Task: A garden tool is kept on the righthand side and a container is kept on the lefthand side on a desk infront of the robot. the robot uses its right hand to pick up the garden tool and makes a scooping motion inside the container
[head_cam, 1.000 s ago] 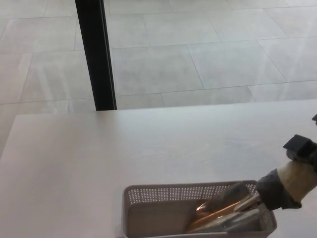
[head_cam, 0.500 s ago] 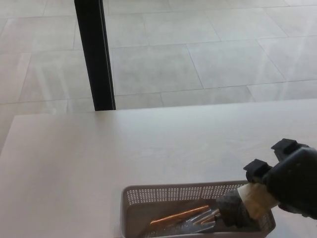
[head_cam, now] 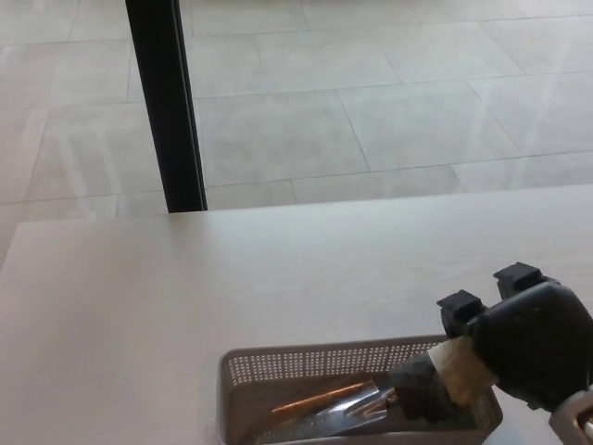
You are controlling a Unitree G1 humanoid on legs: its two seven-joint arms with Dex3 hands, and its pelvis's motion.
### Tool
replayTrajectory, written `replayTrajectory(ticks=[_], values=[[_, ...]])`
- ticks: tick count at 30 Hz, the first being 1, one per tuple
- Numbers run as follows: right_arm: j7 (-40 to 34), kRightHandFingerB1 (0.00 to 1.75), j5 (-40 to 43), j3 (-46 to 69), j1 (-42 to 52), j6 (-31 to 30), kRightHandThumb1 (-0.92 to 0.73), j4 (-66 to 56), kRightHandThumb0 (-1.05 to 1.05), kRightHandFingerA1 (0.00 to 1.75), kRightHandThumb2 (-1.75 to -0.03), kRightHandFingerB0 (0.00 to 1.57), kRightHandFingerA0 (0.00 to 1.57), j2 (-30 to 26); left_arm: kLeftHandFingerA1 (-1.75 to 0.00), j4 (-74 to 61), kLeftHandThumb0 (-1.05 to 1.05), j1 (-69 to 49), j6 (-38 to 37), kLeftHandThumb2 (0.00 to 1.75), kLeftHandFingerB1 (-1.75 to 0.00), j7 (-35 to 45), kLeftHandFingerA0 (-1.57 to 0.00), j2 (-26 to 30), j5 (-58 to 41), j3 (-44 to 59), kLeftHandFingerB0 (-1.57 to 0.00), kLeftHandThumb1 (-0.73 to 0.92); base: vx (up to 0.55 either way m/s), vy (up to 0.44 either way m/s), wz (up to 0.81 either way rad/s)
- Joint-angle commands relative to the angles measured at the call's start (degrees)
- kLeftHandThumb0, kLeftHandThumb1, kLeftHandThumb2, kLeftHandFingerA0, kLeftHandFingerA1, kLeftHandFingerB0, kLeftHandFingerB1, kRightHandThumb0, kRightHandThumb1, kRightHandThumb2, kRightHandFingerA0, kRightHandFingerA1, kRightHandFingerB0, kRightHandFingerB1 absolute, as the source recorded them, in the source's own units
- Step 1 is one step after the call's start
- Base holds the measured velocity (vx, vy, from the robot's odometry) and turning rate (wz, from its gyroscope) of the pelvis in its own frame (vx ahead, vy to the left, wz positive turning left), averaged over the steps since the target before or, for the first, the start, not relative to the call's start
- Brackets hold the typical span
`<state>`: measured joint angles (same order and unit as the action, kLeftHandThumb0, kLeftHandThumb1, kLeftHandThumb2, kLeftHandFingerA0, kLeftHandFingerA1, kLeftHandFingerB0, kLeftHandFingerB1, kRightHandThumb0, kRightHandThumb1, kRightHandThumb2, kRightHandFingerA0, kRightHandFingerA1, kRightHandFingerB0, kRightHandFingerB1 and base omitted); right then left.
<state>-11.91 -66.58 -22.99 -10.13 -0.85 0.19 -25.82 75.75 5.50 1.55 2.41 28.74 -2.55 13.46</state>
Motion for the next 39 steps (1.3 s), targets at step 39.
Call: replayTrajectory(ticks=[39], values=[[2.8,1.47,39.9,42.3,-9.2,-1.0,-0.55,11.9,-0.12,1.72,-1.03,0.79,0.87,3.4,-0.62,0.3,-0.44,-3.2,-0.5,0.93,-0.5,-0.6,-0.55,0.4,0.3,0.6,-0.32,0.52,0.0,0.0,0.0]])
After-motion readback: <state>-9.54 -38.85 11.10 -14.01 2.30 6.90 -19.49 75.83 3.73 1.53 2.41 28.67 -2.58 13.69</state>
